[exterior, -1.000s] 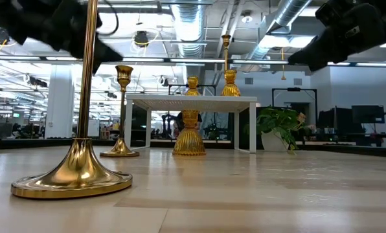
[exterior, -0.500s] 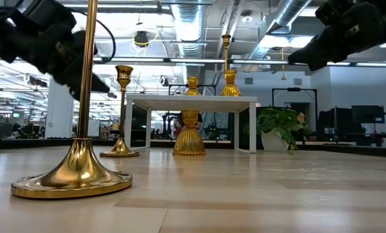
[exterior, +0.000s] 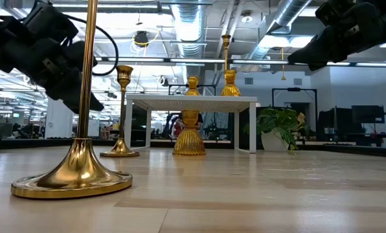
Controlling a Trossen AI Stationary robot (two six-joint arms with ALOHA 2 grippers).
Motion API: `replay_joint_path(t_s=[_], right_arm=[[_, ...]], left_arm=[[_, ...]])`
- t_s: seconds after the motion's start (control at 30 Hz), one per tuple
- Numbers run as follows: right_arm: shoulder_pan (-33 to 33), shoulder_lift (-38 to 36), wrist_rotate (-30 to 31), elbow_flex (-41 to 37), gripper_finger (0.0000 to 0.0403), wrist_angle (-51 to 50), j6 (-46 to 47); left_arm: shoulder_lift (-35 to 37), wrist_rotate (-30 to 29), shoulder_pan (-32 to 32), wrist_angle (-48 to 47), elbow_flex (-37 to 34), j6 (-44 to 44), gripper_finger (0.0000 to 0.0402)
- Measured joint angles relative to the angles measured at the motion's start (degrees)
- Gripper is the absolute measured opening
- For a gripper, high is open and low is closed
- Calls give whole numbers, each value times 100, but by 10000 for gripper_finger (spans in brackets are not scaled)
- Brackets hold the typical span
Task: Pick & Place candle stick holders
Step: Put the top gold candle holder on the shelf
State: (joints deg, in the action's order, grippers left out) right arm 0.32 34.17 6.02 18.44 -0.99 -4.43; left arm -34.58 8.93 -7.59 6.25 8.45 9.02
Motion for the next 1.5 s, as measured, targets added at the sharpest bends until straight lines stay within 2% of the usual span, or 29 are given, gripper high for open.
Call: replay_joint_path(t_s=[0.2, 0.6, 0.83, 1.03, 1.17, 1.3, 1.5], right_arm=[[0, 0, 0, 0, 0, -2, -2], [0, 0, 0, 0, 0, -4, -2], [0, -2, 0, 0, 0, -4, -2], [0, -2, -1, 0, 0, -4, -2], [0, -2, -2, 0, 0, -4, -2], [0, -1, 0, 1, 0, -4, -2], [0, -2, 0, 0, 0, -7, -2]], left_arm=[[-539, -581, -3, 135, 0, 22, 70], [-1842, -440, 117, 1714, 0, 28, 154], [-2590, -440, 117, 2698, 4, 28, 177], [-3107, -434, 120, 3406, 4, 46, 173], [-3274, -423, 206, 3485, 4, 48, 159], [-3312, -420, 349, 3500, 4, 188, 123], [-3310, -500, 545, 3507, 4, 237, 45]])
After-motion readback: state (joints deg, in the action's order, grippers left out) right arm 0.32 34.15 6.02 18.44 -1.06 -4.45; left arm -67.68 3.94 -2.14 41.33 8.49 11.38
